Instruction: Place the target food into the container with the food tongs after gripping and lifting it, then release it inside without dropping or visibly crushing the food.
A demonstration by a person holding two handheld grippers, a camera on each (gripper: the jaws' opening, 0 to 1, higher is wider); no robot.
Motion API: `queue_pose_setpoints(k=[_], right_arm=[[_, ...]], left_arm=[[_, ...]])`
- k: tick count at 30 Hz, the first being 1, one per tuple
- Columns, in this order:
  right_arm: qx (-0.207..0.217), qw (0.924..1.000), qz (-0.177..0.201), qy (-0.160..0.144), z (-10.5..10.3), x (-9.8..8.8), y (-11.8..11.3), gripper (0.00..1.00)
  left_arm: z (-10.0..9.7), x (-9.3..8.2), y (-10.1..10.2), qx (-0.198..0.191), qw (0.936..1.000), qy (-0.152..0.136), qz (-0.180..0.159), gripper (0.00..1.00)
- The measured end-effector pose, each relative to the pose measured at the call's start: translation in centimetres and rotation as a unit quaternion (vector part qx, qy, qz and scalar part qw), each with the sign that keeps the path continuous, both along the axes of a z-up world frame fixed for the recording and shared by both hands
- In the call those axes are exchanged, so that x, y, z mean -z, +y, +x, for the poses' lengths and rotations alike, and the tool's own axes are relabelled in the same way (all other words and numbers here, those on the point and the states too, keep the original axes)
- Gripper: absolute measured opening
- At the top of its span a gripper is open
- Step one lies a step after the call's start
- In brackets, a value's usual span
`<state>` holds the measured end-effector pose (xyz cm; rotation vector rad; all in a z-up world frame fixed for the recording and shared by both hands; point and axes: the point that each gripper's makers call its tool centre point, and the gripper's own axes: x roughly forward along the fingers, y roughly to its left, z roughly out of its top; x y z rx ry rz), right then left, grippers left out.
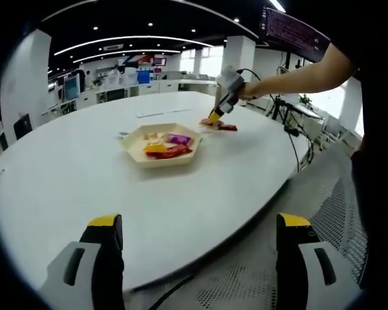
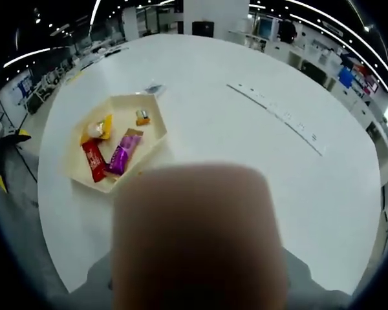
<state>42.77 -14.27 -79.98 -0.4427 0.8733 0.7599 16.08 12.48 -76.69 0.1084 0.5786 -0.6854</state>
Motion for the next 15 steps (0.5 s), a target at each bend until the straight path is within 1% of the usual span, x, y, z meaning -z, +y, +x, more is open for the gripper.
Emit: queue_pose_setpoints(k=[7,13,15], right_arm=[[-0.003,0.9999,0.003,-0.010,0.0,-1.8,0.3,0.23],[-0.003,1.0000,0.002,-0.009,-0.4,-2.8,0.4,0.23],[-0.005,0.9999,0.001,-0.011,-0.6,-3.3,0.5,0.23]], left_arm=[[0.1,-0.2,0.0,0.002,1.0000,-0.008,-0.001,0.96],[0.1,-0.4,0.0,0.002,0.9999,-0.014,-0.004,0.96],[0.2,-0.4,0.0,0.002,0.9998,-0.018,-0.003,0.96]])
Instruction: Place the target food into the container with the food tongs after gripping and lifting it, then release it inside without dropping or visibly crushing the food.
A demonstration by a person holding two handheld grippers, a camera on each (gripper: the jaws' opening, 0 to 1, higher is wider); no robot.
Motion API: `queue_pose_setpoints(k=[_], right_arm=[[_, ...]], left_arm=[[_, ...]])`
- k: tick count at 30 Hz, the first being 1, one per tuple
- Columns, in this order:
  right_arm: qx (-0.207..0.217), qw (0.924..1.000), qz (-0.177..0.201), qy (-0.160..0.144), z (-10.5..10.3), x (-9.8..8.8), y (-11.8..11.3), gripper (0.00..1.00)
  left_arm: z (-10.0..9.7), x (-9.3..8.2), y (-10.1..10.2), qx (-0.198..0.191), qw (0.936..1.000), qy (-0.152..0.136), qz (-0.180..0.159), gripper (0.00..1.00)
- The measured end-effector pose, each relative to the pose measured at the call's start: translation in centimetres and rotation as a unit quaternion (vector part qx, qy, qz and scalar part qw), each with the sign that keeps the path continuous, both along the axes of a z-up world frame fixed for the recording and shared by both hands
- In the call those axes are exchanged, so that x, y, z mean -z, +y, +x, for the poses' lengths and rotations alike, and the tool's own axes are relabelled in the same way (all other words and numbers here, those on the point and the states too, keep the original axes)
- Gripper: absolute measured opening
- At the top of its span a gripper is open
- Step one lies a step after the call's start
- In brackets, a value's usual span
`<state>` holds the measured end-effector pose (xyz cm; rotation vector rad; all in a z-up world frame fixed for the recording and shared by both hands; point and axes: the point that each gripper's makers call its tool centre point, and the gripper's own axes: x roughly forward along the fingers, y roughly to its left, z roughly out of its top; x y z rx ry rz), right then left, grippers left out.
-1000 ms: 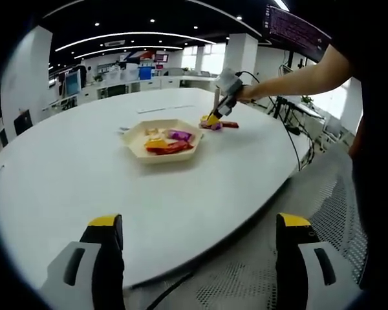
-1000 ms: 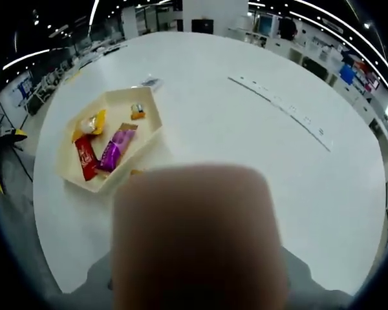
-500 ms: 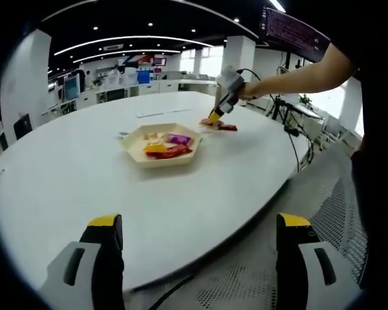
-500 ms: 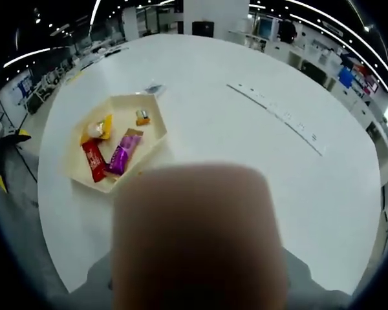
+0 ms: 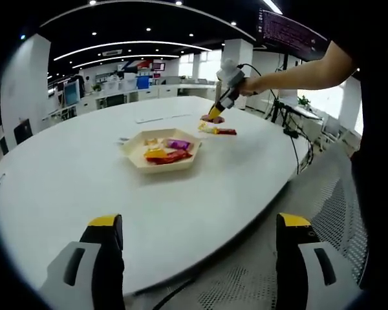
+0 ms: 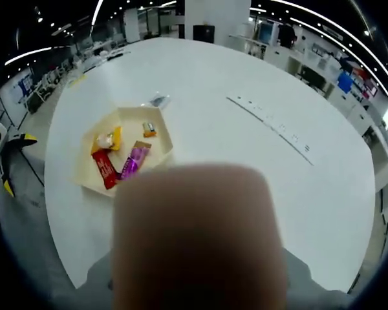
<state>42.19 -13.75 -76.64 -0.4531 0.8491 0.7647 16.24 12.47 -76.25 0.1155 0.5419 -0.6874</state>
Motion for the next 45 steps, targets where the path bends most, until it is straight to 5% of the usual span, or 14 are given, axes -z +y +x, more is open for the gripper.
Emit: queue_pose_setpoints(k=[28,45], right_arm=[[-0.013,0.9991,-0.008,-0.040,-1.8,-9.6,-1.0,0.23],[-0.029,0.9981,-0.010,-0.053,-2.3,-13.2,-0.1,0.23]], left_arm=[[-0.2,-0.8,-0.3,0.011,0.9995,-0.030,-0.001,0.96],[-0.3,-0.9,-0.3,0.014,0.9991,-0.041,0.005,0.94]])
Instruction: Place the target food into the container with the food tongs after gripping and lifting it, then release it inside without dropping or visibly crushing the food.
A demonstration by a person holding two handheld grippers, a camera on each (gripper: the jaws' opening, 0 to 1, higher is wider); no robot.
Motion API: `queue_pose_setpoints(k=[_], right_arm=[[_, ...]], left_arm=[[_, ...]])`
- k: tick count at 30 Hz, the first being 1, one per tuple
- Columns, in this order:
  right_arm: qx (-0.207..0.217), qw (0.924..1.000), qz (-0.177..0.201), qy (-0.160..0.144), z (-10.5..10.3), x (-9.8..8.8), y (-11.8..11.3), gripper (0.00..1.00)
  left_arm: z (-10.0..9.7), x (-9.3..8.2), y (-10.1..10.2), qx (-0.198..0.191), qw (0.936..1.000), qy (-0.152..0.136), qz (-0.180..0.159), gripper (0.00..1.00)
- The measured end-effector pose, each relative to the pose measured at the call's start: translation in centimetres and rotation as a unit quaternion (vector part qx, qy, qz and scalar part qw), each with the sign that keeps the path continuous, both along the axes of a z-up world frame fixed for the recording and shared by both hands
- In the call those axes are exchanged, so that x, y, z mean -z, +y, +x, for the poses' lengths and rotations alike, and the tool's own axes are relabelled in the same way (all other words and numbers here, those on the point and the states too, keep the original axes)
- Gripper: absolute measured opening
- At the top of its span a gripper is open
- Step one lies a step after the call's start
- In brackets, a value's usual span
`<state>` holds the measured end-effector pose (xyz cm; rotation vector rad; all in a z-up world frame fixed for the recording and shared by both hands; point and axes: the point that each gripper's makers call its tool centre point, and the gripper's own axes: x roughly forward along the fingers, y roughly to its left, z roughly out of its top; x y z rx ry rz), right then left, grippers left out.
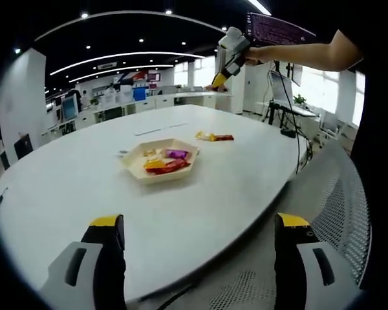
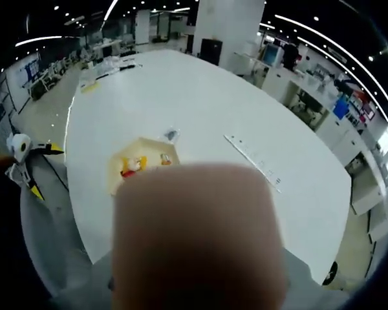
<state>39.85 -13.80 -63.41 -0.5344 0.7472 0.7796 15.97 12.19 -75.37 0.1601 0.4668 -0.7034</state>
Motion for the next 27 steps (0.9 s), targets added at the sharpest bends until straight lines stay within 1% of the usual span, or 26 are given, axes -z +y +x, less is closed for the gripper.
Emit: queue_pose_setpoints(k=[7,12,18,27], right_arm=[[-0.013,0.9999,0.001,-0.003,0.0,-0.3,1.5,0.23],[-0.026,0.9996,0.002,-0.003,0.1,-0.3,3.1,0.23],[-0.049,0.9988,0.002,-0.003,0.4,-0.1,5.5,0.23],[-0.091,0.9958,0.009,-0.004,0.7,0.0,10.4,0.22]], left_arm=[[-0.1,0.0,0.0,-0.003,1.0000,-0.003,-0.003,0.94],[0.0,-0.2,0.1,-0.008,0.9999,-0.005,-0.007,0.94],[0.2,-0.4,0.2,-0.014,0.9997,-0.009,-0.015,0.94],[0.4,-0.4,0.4,-0.021,0.9996,-0.011,-0.015,0.94]])
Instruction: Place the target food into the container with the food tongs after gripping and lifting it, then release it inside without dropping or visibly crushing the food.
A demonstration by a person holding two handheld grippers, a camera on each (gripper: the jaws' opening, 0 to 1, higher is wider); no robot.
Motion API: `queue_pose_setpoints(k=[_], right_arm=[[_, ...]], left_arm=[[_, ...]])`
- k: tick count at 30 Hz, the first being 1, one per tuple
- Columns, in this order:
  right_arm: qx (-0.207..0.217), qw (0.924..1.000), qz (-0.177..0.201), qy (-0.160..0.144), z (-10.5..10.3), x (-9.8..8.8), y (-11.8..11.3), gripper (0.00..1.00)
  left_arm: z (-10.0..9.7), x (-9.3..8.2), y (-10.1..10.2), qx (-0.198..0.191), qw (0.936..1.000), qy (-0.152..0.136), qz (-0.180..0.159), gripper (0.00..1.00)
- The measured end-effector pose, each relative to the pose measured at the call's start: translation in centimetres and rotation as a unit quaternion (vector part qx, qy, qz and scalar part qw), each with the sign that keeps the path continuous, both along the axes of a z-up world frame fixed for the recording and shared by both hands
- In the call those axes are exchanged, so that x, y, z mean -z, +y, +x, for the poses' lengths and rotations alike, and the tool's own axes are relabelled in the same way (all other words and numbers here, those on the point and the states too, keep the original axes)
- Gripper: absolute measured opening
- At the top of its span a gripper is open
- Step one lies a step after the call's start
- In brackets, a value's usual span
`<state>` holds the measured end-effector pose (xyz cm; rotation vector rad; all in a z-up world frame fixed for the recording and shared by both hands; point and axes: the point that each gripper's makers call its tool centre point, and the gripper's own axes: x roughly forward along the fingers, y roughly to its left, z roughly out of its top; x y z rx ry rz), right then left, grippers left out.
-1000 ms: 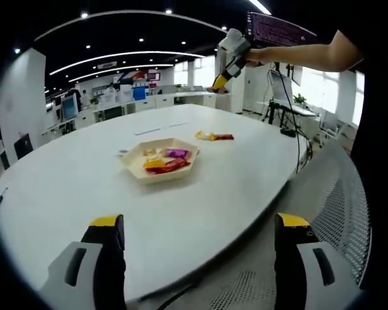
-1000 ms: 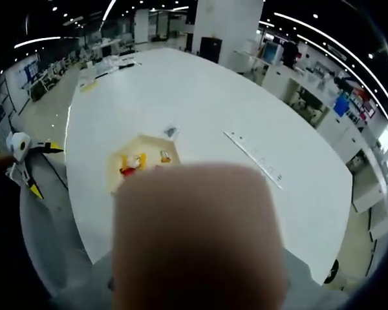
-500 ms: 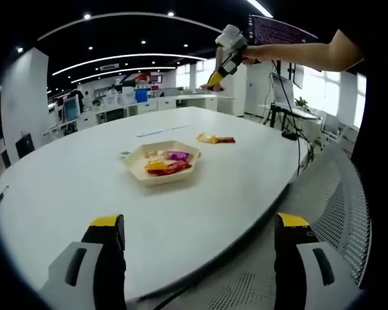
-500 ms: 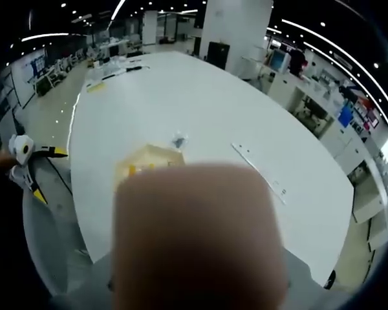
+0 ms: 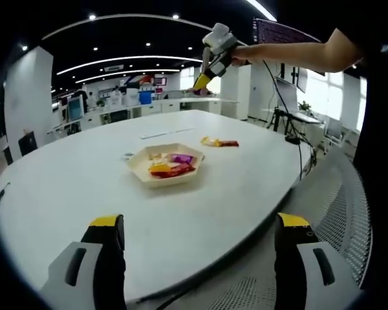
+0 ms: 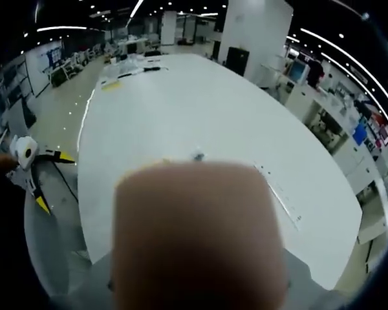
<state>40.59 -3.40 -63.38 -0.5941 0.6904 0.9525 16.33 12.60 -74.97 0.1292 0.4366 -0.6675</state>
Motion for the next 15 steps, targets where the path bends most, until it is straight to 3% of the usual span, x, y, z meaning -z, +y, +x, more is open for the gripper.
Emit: queue_pose_setpoints(k=[15], right_arm=[[-0.042,0.9991,-0.005,0.005,0.2,0.8,4.0,0.23]], left_arm=[[0.2,-0.1,0.1,-0.011,0.9999,-0.001,-0.006,0.94]])
